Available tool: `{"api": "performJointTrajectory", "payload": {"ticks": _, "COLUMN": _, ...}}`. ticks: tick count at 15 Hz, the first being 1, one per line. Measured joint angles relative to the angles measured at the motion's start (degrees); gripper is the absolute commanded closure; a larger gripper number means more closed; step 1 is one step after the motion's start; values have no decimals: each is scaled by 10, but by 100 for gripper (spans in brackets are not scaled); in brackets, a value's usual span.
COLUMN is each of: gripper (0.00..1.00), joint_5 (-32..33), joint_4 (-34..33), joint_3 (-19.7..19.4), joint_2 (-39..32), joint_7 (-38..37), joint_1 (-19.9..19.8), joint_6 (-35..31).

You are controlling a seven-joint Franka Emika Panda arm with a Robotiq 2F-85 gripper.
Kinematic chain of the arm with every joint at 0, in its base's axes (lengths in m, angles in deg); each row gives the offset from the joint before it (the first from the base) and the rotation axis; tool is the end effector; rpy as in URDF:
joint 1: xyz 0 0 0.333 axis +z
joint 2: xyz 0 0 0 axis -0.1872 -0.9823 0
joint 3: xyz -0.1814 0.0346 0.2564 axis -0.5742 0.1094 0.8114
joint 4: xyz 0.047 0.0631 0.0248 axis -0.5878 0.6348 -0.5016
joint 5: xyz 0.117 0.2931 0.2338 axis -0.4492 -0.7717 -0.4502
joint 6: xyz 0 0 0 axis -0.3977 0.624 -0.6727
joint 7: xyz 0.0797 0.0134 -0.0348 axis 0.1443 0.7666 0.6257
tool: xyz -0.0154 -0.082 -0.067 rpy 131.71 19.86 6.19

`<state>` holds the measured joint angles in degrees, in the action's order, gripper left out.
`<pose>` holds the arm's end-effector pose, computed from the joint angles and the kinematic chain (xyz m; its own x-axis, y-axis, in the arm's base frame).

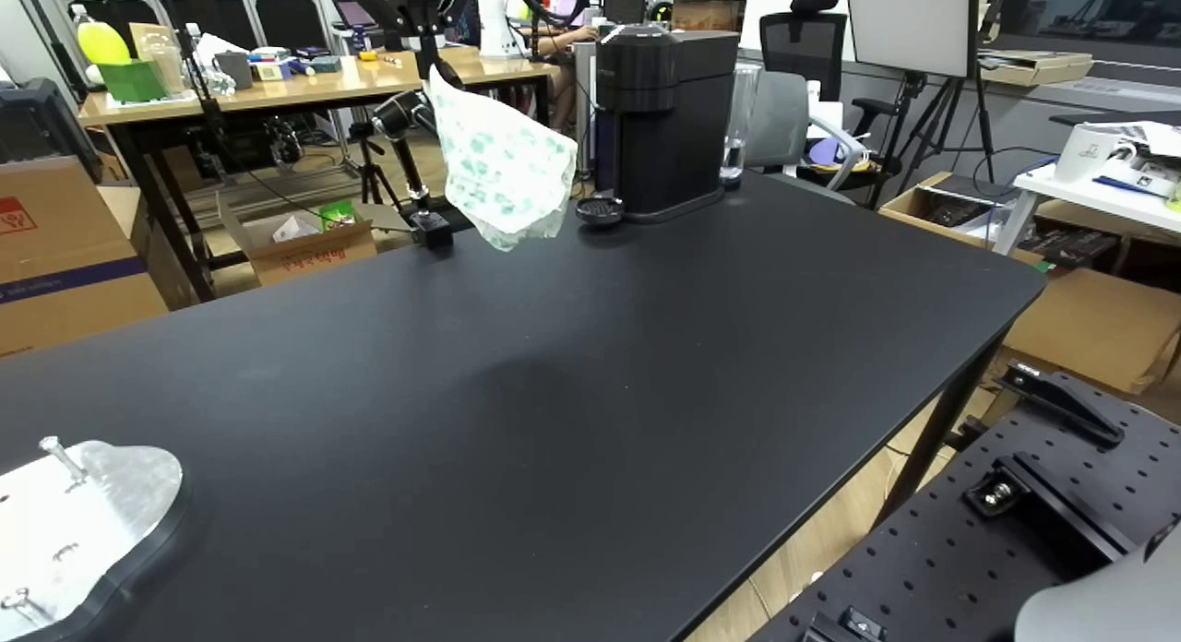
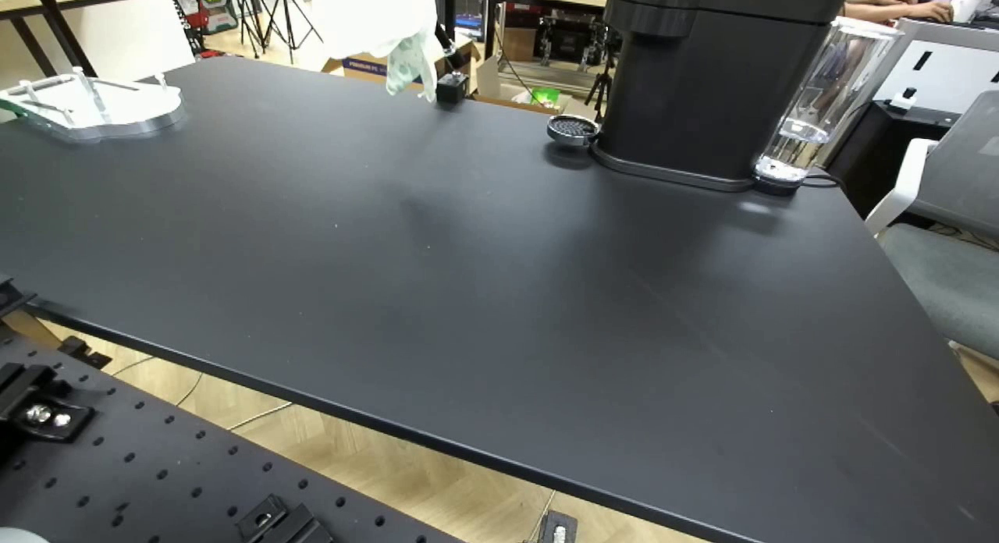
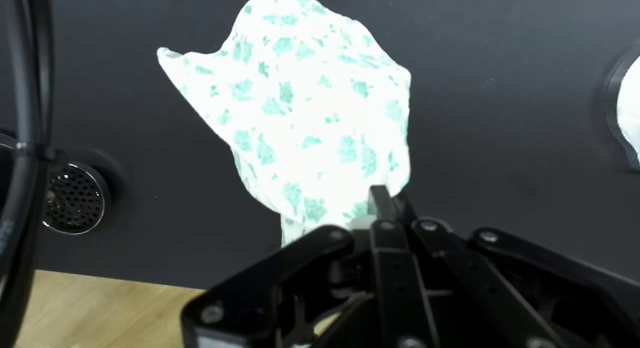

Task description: Hang the cloth on the black stand

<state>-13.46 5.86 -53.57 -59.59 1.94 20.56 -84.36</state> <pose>0.6525 0.1671 0.4324 0.9735 0.2183 -0.0685 0.2178 -0.9759 -0.0151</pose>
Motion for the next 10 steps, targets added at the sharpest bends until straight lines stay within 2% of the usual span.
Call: {"api": "performJointTrajectory", "payload": {"ticks": 10, "gripper": 100, "joint_5": 0, "joint_4": -8, "joint_3": 0, "joint_2": -49, "joint_7": 0, "joint_1": 4, "joint_6": 22}}
